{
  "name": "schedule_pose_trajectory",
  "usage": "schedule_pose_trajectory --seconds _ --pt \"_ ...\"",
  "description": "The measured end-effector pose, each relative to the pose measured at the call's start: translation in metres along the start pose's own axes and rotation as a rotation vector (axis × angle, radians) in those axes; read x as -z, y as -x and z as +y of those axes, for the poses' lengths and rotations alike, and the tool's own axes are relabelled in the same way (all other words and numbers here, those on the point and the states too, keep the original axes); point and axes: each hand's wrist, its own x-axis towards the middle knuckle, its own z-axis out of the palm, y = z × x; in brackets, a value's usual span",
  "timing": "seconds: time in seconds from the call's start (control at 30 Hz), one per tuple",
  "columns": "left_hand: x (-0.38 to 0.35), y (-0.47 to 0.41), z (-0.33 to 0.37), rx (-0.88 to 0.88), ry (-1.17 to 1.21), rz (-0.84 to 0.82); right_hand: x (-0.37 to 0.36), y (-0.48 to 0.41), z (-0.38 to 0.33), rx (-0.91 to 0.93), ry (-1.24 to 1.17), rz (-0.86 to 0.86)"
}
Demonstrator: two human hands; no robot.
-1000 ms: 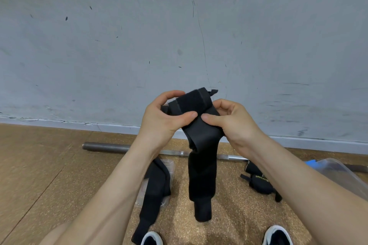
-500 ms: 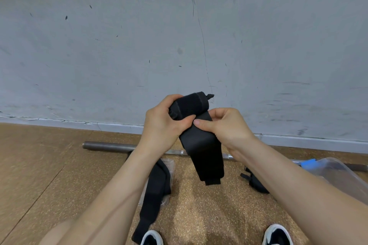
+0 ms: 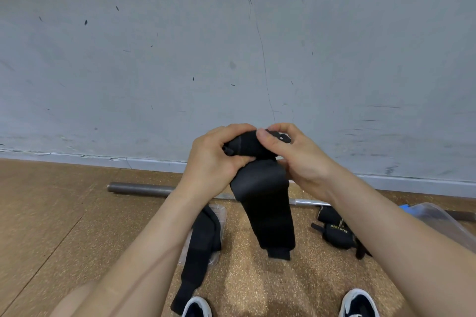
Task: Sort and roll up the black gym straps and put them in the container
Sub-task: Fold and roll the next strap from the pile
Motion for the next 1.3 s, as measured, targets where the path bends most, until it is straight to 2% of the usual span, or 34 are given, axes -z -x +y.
schedule_pose_trajectory --seconds 0.07,0.13,0.23,0.3,0.57,0.63,0.73,0.77,0.83,0.9,0.97,1.03,1.1,1.17,1.23,1.3 --pt "0.002 0.000 0.002 0.000 -0.007 -0.041 0.004 0.001 0.000 0.036 0.025 -0.077" --pt "0.006 -0.001 0.004 0.057 0.030 -0.108 0.007 -0.001 0.000 0.066 0.023 -0.084" --pt "0.012 -0.002 0.005 0.222 0.286 -0.229 0.013 -0.004 -0.002 0.117 0.005 -0.055" --pt "0.013 -0.002 0.006 0.309 0.404 -0.227 0.015 -0.004 -0.004 0.140 0.009 -0.061" --pt "0.007 -0.001 0.007 0.268 0.393 -0.136 0.015 -0.004 -0.002 0.156 0.043 -0.105" --pt "0.005 -0.001 0.009 0.250 0.328 -0.076 0.013 -0.004 -0.003 0.173 0.189 0.007" --pt "0.004 -0.002 0.009 0.177 0.081 0.091 0.014 -0.008 -0.005 0.290 0.575 0.391" --pt "0.004 -0.001 0.010 0.138 -0.015 0.142 0.013 -0.006 -0.008 0.292 0.592 0.432" --pt "-0.002 0.003 0.012 0.026 -0.214 0.204 0.008 -0.003 -0.010 0.149 0.439 0.285" --pt "-0.012 0.008 0.012 -0.132 -0.443 0.192 -0.002 0.002 -0.011 -0.046 0.257 0.102" --pt "-0.022 0.011 0.012 -0.269 -0.623 0.131 -0.003 0.004 -0.011 -0.131 0.140 0.026" --pt "-0.027 0.013 0.011 -0.384 -0.682 0.069 0.001 0.003 -0.011 -0.196 0.061 0.001" --pt "-0.030 0.015 0.015 -0.472 -0.658 -0.019 0.003 0.003 -0.010 -0.257 0.031 -0.028" --pt "-0.032 0.017 0.019 -0.468 -0.599 -0.133 0.003 0.002 -0.007 -0.273 0.005 -0.040" --pt "-0.028 0.018 0.023 -0.388 -0.425 -0.226 0.007 -0.001 -0.006 -0.232 0.029 -0.059" --pt "-0.019 0.020 0.031 -0.191 -0.132 -0.233 0.012 -0.003 -0.009 -0.139 0.150 -0.103"
